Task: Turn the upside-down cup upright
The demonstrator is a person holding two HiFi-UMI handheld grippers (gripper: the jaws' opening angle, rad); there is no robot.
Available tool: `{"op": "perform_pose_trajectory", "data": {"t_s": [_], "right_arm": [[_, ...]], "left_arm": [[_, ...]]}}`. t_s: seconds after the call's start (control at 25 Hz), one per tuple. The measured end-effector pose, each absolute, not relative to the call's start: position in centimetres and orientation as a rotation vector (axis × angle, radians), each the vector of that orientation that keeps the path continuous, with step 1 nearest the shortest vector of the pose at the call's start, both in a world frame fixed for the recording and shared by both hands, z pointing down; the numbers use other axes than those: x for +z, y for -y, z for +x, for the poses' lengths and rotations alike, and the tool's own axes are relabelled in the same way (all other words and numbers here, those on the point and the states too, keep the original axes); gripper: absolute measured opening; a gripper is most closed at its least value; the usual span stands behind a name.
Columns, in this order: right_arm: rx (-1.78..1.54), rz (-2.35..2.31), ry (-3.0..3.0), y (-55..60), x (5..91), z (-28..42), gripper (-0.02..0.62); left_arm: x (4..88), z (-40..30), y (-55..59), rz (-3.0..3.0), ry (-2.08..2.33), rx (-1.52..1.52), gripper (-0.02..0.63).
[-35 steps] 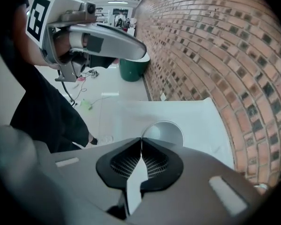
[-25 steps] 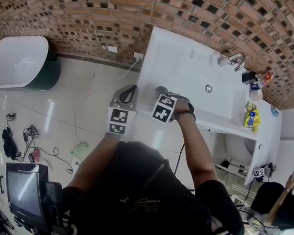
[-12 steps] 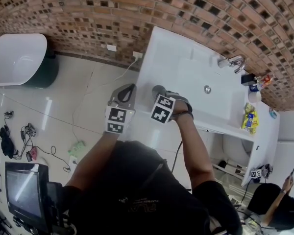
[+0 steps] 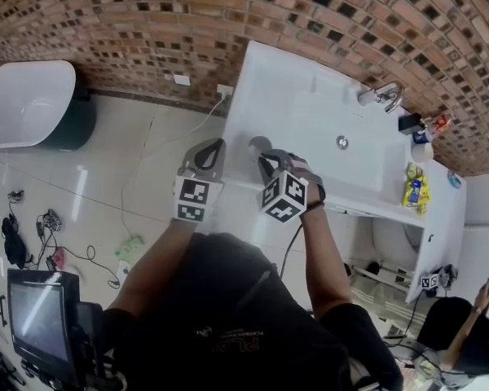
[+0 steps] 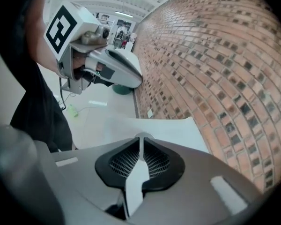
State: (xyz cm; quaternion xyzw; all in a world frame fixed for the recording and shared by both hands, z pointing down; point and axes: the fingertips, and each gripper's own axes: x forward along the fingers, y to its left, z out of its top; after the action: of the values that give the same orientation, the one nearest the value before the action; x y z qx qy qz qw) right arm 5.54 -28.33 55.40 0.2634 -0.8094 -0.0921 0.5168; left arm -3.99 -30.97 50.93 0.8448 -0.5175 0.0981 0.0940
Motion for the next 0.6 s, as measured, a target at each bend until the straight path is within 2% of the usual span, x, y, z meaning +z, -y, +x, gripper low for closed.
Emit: {"op": "perform_pose_trajectory", "data": {"t_s": [0.32, 0.6], "right_arm": [[-0.226, 0.988, 2.146, 26.5, 51.4, 5.4, 0.014], [-0.058, 1.224, 2.359, 22.7, 50.0, 5.9, 0.014]], "left_arm": [[49.9, -2.4, 29.2, 2.565, 1.527, 0.309, -0.002], [49.3, -1.6, 27.0, 2.576, 1.517, 0.306, -0.002]]}}
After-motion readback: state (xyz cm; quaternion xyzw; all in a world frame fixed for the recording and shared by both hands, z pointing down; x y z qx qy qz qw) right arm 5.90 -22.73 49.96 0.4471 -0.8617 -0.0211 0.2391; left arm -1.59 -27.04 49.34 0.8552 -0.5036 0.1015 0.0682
